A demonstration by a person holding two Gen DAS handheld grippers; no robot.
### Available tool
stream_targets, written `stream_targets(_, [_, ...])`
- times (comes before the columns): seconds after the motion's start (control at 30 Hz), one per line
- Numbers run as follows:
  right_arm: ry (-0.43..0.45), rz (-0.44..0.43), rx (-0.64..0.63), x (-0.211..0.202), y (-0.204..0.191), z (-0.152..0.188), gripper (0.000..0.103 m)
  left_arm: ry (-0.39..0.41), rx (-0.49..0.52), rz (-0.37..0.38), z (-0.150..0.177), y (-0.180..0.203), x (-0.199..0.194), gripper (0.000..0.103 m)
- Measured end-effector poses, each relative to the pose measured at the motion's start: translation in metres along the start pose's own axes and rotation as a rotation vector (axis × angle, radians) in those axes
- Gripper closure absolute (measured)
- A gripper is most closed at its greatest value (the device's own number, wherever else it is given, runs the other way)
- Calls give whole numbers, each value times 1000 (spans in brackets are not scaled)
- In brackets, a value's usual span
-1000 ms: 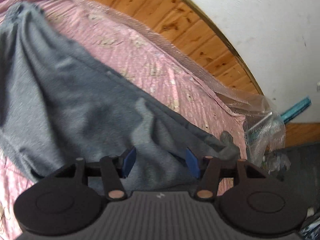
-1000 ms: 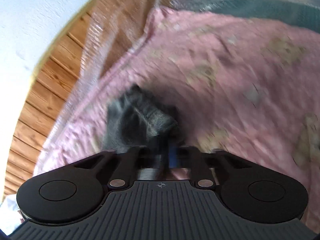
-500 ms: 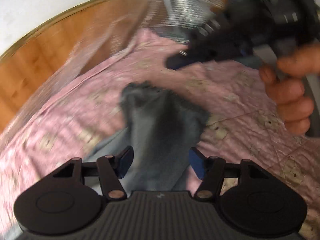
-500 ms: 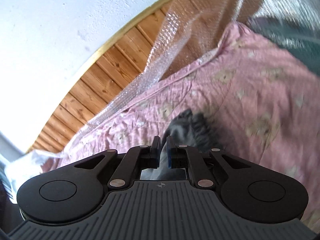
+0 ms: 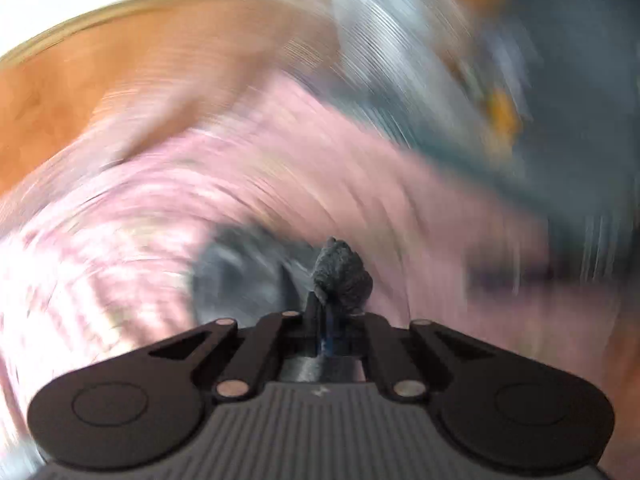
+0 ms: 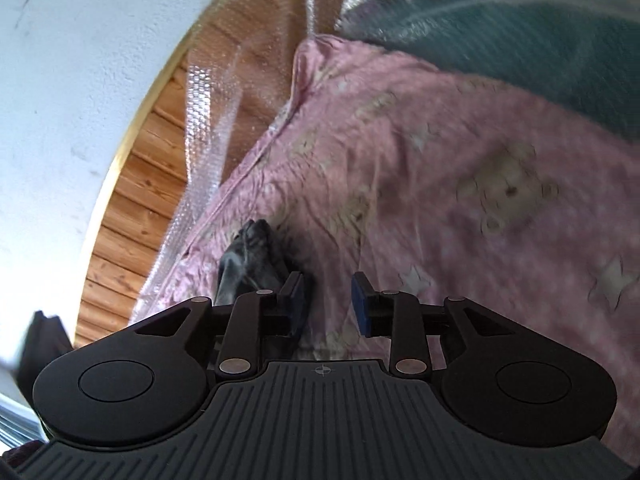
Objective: Fold clothes
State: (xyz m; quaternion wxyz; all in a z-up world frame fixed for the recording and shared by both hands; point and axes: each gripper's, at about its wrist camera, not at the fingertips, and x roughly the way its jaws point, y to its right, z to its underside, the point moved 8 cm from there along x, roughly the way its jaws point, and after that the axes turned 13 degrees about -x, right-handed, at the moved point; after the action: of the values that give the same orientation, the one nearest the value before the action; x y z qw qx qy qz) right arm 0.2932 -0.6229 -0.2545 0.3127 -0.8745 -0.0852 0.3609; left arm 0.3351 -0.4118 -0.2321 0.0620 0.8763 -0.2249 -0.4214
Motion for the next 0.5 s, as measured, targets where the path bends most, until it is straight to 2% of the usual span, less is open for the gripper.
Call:
stream_targets(0.07, [-17, -30, -6, 11, -3, 5, 65, 75, -229, 56, -29, -36, -26, 101])
stream_targets(0.13, [-33, -49, -37, 30, -15, 6, 49, 126, -358, 64, -45, -69, -44, 101])
stream_targets(0.2, [-54, -64, -78, 52, -31, 5, 45, 139, -424, 63, -52, -90, -55, 101])
stream_targets(0.23, [-68, -61, -101, 64, -37, 7, 39, 146, -442, 62, -52, -96, -58, 101])
stream_targets(0.3, [-104, -4, -162, 88, -47, 14, 39, 162, -471, 61, -54, -102, -62, 101])
stream_targets(0.37, [-115, 55, -218, 101, -53, 15, 70, 181, -495, 74, -57, -104, -65, 100])
stream_targets(0.4, [-114, 73, -230, 102, -55, 14, 98, 190, -507, 85, -59, -104, -66, 100])
stream_targets(0.5, [-69, 90, -219, 70, -60, 3, 99, 207, -516, 129, -65, -98, -72, 100])
